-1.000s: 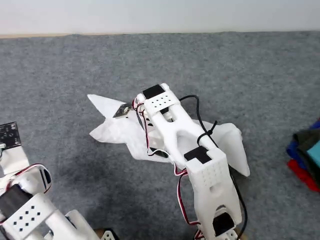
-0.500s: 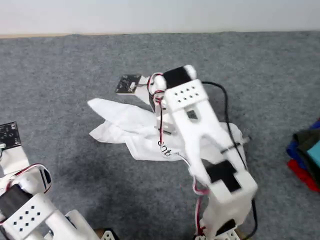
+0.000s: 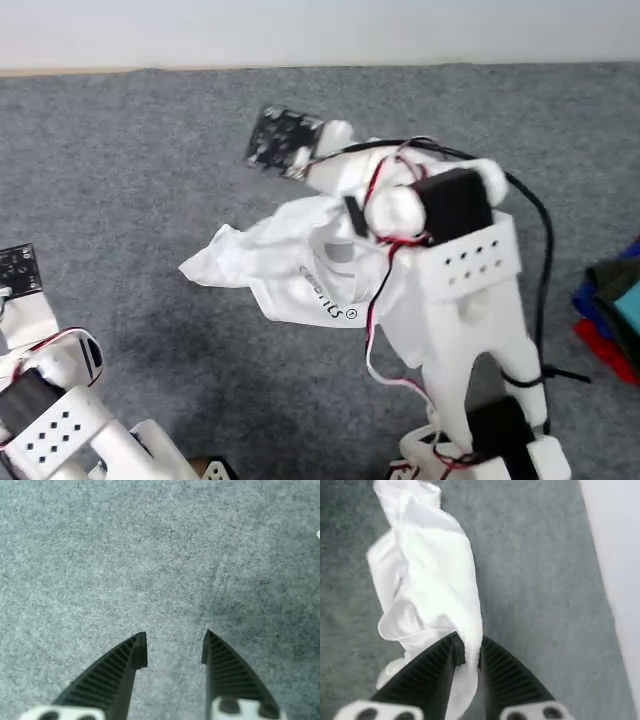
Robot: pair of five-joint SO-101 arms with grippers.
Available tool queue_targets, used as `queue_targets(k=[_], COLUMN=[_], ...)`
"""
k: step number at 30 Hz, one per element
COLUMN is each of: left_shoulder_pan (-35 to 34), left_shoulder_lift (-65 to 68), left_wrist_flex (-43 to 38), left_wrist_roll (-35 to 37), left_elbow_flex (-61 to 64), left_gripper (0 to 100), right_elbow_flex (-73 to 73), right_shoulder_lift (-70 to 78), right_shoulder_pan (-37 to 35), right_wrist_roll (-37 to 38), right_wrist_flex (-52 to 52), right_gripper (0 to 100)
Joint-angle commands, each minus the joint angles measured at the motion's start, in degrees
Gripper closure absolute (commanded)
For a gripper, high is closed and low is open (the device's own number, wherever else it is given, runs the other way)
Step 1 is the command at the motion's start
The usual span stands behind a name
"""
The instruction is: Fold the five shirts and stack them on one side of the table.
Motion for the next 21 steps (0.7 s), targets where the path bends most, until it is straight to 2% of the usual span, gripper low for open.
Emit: queue_targets(k=[1, 5, 8, 16, 18, 21], left_shoulder_pan=[0.1, -0.2, -0.2, 0.2, 0.3, 0.3], left_shoulder_lift=[-0.7, -0.7, -0.7, -0.7, -0.7, -0.7], left_wrist_flex=[1.0, 1.0, 1.0, 0.5, 0.5, 0.5], left_wrist_roll=[0.2, 0.2, 0.1, 0.1, 0.1, 0.1], left_elbow_flex=[-1.4, -2.8, -3.1, -3.1, -3.1, -3.1], left_gripper=[81, 81, 81, 81, 81, 81], right_elbow_flex=[-1.0, -0.4, -0.4, 2.3, 3.5, 3.7], right_shoulder_lift=[2.5, 9.6, 14.1, 16.8, 15.0, 11.0], right_shoulder_pan=[9.3, 21.3, 27.1, 31.9, 31.6, 31.2], right_wrist_roll=[0.3, 0.1, 0.1, 2.3, 3.8, 3.6], right_wrist_flex=[0.0, -0.9, 0.3, 3.0, 3.0, 2.8], right_gripper=[98.9, 98.9, 98.9, 98.4, 93.9, 78.4])
